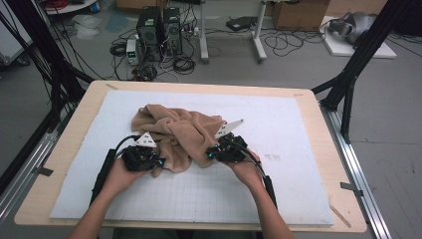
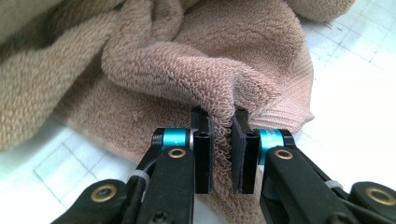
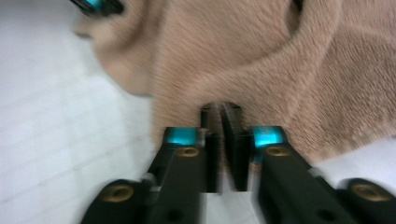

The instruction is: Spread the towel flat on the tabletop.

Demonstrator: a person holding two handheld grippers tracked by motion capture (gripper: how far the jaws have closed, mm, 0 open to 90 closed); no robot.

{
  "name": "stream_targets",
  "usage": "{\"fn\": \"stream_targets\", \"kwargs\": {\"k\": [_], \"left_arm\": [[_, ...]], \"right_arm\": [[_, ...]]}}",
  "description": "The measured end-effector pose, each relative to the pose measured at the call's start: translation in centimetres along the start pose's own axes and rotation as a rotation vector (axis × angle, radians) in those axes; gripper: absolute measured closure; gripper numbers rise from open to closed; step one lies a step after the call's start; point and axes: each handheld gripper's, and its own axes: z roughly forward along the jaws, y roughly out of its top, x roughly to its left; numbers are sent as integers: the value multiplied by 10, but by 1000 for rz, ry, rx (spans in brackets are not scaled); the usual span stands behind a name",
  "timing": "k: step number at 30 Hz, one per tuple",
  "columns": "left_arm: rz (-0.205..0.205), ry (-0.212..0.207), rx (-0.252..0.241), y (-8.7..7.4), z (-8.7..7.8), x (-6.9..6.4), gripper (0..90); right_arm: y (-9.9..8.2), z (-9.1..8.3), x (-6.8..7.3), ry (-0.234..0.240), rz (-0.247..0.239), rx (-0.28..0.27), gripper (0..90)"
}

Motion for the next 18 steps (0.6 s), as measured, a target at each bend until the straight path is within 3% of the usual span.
{"fn": "stream_targets", "kwargs": {"k": [2, 4, 9, 11, 16, 18], "left_arm": [[-9, -5, -2, -2, 1, 2, 811], [-10, -2, -4, -2, 1, 1, 811], [-11, -5, -3, -2, 3, 1, 811], [-10, -8, -2, -2, 3, 1, 811], [-9, -7, -3, -2, 3, 1, 811], [-2, -9, -2, -2, 2, 0, 812]], "right_arm": [[2, 1, 4, 25, -9, -1, 595], [3, 7, 11, 17, -33, 12, 522], [3, 24, 14, 5, -35, 61, 521], [4, 30, 14, -6, -40, 67, 574], [6, 40, 15, -30, -73, 94, 820], [5, 38, 11, -16, -59, 84, 842]]}}
